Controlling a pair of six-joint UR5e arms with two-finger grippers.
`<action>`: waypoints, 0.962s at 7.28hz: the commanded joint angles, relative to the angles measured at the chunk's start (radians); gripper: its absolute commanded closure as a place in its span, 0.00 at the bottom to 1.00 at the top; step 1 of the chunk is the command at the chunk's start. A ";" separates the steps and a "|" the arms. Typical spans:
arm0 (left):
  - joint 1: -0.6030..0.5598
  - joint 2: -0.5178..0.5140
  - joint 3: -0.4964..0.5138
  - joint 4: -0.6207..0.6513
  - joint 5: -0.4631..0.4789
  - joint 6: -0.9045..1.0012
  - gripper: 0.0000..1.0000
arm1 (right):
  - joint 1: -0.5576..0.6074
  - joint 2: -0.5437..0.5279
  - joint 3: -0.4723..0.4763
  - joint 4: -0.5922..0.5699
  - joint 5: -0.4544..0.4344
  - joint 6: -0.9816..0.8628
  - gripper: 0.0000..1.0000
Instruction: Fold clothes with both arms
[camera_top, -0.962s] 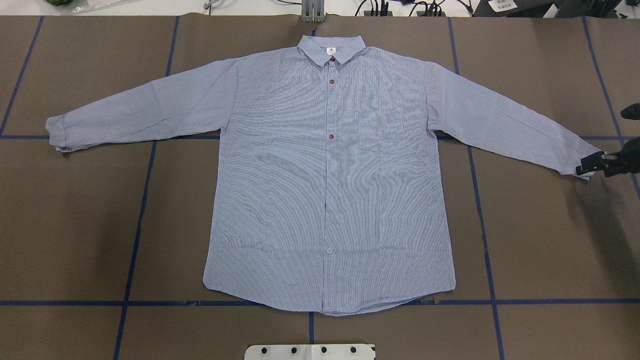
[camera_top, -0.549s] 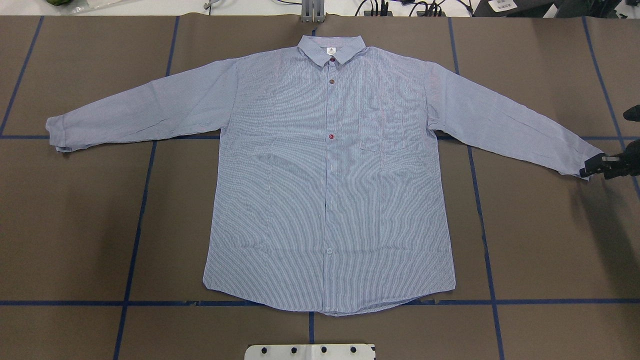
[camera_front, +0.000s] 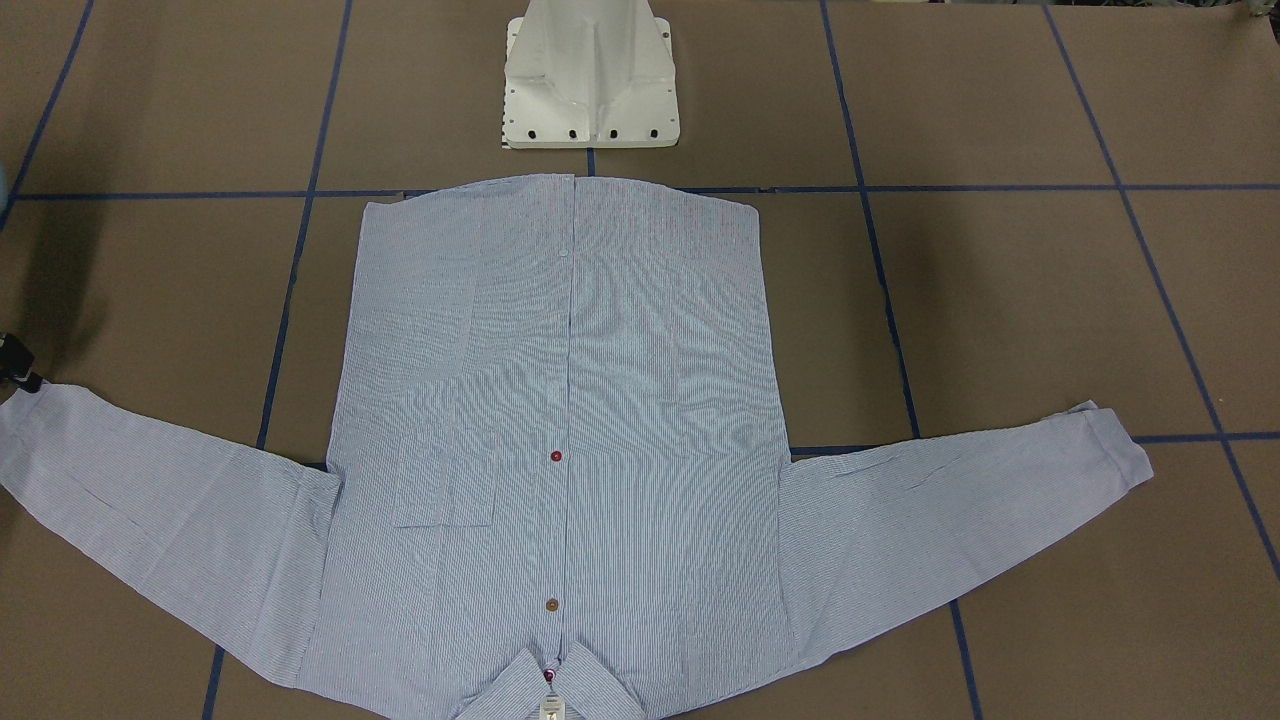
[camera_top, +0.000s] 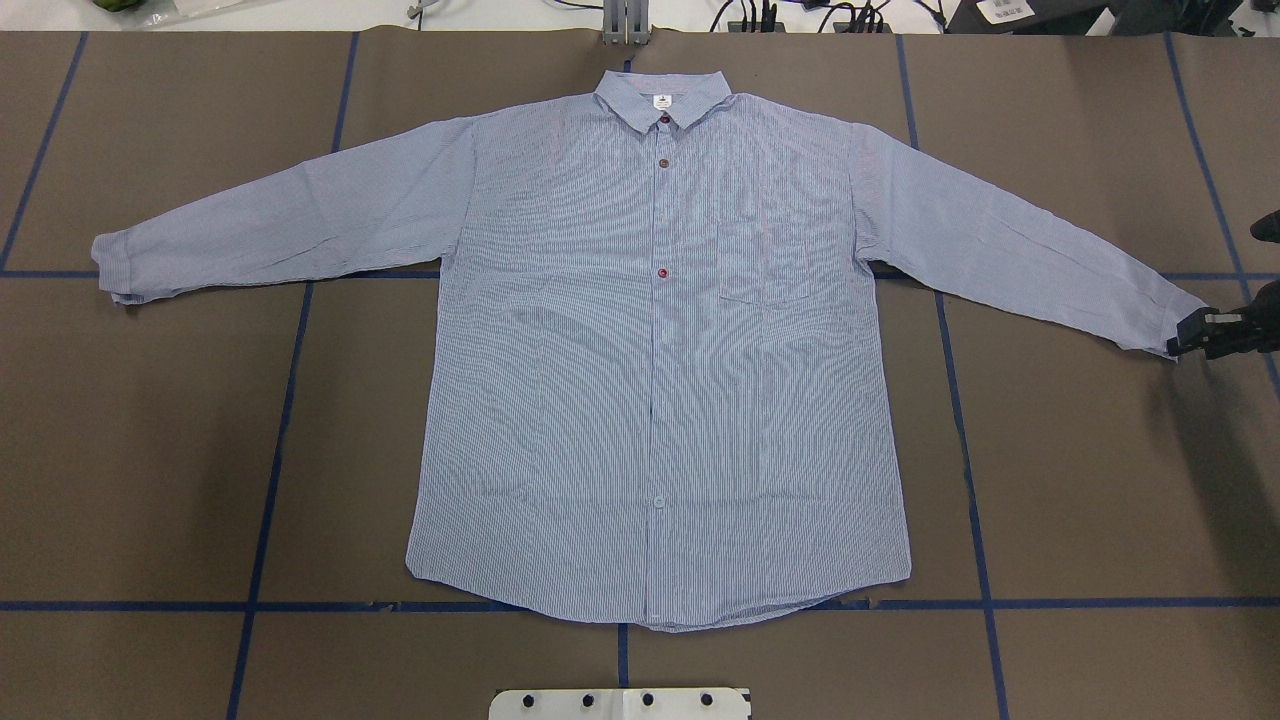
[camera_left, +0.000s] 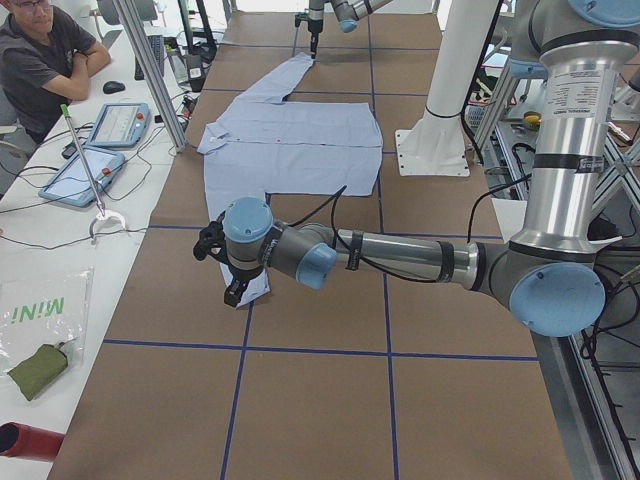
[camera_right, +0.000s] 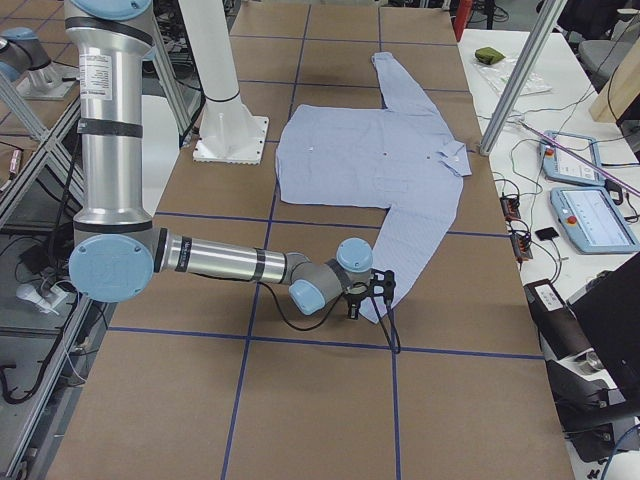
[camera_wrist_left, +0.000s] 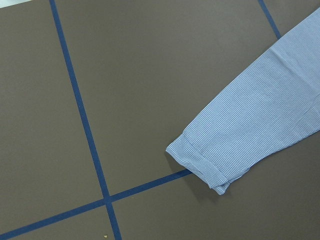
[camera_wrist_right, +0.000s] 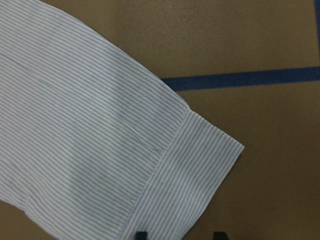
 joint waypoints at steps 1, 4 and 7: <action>0.000 0.000 -0.001 0.000 0.000 0.000 0.00 | 0.000 0.010 0.002 -0.012 0.000 0.000 0.45; 0.000 0.000 -0.001 0.000 0.000 -0.002 0.00 | -0.001 0.013 0.003 -0.020 0.002 0.000 0.45; 0.000 0.000 -0.001 0.001 0.000 -0.002 0.00 | -0.012 0.014 0.005 -0.021 0.000 0.000 0.45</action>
